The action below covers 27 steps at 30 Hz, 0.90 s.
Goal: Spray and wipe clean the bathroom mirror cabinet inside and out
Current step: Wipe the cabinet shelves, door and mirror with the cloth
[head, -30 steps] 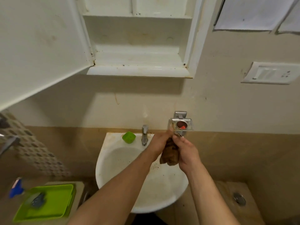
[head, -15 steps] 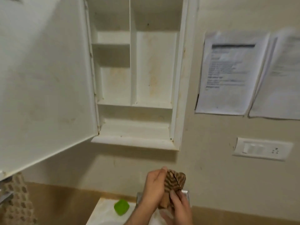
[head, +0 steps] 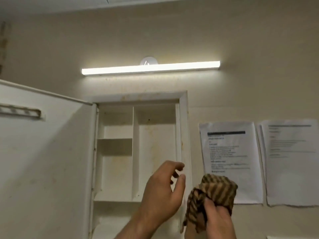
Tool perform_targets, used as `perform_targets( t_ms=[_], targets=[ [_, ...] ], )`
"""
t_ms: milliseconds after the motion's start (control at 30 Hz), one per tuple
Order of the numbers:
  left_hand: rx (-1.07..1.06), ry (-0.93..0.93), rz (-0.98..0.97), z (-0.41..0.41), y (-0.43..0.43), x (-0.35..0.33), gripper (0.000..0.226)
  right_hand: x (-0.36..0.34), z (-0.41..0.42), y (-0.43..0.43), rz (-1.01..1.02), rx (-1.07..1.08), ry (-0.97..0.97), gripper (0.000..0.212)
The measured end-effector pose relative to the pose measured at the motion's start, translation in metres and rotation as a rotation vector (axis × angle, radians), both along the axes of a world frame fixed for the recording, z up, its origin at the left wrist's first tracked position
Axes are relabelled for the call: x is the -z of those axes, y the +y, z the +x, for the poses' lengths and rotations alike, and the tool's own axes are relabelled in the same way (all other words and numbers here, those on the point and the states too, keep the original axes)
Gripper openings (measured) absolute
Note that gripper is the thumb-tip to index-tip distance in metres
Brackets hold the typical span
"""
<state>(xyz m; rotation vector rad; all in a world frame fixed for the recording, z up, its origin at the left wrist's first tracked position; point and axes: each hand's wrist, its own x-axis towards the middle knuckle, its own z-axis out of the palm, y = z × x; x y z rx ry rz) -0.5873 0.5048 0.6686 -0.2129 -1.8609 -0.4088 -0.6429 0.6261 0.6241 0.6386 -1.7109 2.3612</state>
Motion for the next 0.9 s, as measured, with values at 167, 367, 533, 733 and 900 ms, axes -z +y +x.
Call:
perform_targets(
  t_ms=[167,367,533,733,900],
  targets=[
    [-0.320,0.183,-0.325,-0.014,-0.005,-0.095,0.036,-0.067,-0.051,0.006,0.336,-0.061,0.370,0.043],
    [-0.633,0.103,-0.269,-0.024,-0.010,-0.173,0.054,-0.150,-0.090,-0.011,0.428,-0.070,0.681,0.050],
    [-0.754,-0.191,-0.292,-0.028,-0.029,-0.204,0.075,-0.212,-0.092,-0.041,0.584,-0.044,0.991,0.035],
    [-0.885,-0.120,-0.389,-0.030,-0.047,-0.220,0.078,-0.250,-0.112,-0.057,0.206,-0.405,0.639,0.018],
    [-0.933,-0.089,-0.353,-0.039,-0.044,-0.215,0.091,-0.167,-0.106,-0.061,0.410,-0.269,0.631,0.028]
  ],
)
